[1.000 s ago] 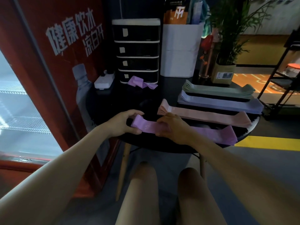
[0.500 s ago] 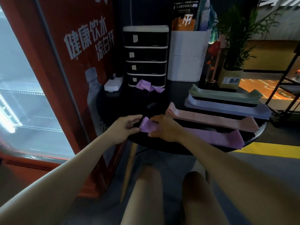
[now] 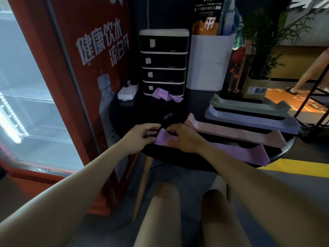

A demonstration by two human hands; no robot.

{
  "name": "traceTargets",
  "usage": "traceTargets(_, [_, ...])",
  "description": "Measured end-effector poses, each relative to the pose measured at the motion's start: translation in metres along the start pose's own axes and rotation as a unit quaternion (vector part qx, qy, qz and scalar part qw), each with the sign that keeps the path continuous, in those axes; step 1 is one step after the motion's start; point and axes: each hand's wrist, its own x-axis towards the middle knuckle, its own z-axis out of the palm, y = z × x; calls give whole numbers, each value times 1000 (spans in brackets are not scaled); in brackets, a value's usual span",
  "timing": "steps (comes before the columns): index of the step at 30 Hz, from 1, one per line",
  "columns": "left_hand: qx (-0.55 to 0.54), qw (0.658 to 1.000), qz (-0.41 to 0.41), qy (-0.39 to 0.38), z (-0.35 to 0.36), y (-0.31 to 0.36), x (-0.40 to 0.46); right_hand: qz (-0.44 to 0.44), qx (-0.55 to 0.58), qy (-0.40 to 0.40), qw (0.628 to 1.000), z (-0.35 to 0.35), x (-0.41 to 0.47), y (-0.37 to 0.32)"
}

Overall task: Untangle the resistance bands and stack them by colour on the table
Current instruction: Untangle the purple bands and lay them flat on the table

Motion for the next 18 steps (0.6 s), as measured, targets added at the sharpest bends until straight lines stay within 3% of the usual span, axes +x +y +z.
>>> traceTargets(9, [62,996,17,67,-30,23,71,34,3,33,999,-55,65,12])
traceTargets(18, [119,988,-15,95,-46,-9,167,45,-37,26,998,-72,159,54])
